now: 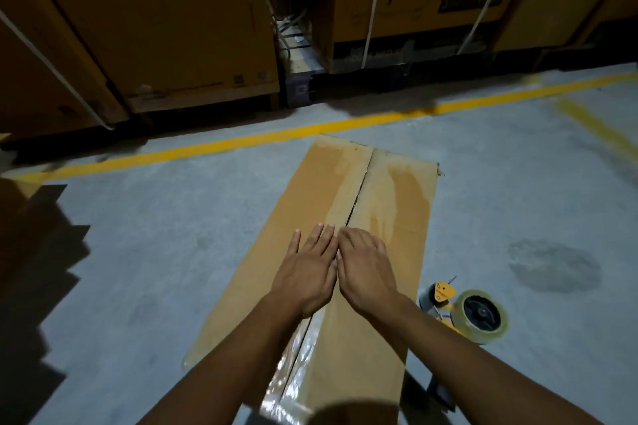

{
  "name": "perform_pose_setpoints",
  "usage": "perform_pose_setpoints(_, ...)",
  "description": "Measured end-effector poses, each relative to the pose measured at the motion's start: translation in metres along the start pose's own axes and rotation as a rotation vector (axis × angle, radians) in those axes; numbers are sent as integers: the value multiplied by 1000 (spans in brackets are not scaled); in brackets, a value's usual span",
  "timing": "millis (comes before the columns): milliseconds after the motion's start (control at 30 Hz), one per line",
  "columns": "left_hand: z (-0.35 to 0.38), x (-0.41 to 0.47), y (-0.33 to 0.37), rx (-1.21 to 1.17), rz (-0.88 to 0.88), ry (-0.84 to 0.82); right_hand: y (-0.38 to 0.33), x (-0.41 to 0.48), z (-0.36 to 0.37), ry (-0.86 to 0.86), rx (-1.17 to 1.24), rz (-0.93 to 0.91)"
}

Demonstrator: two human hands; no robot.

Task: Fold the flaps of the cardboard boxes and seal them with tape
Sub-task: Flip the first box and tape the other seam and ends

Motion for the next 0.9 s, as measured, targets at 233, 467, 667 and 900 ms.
perform_pose_setpoints(233,-28,56,-64,-62,-382,67,73,28,-15,-91,96,638)
perform_pose_setpoints(467,-46,59,-100,-323,-554,83,79,48,-31,-44,335,731)
perform_pose_setpoints(667,-70,-8,-159,-305,-774,-20,11,119,-54,-104,277,346)
perform_pose_setpoints(900,-46,-120,-206,-454,-1028,-162,-95,166,-1,-364,113,-79)
Point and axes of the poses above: each hand's wrist, its own x-axis towards the middle knuckle, its own z-axis out of the palm, y = z × x, the point moved 6 cm from there along x, towards the middle knuckle, and after that the axes turned 4 degrees about -y, right-handed, at the moved point
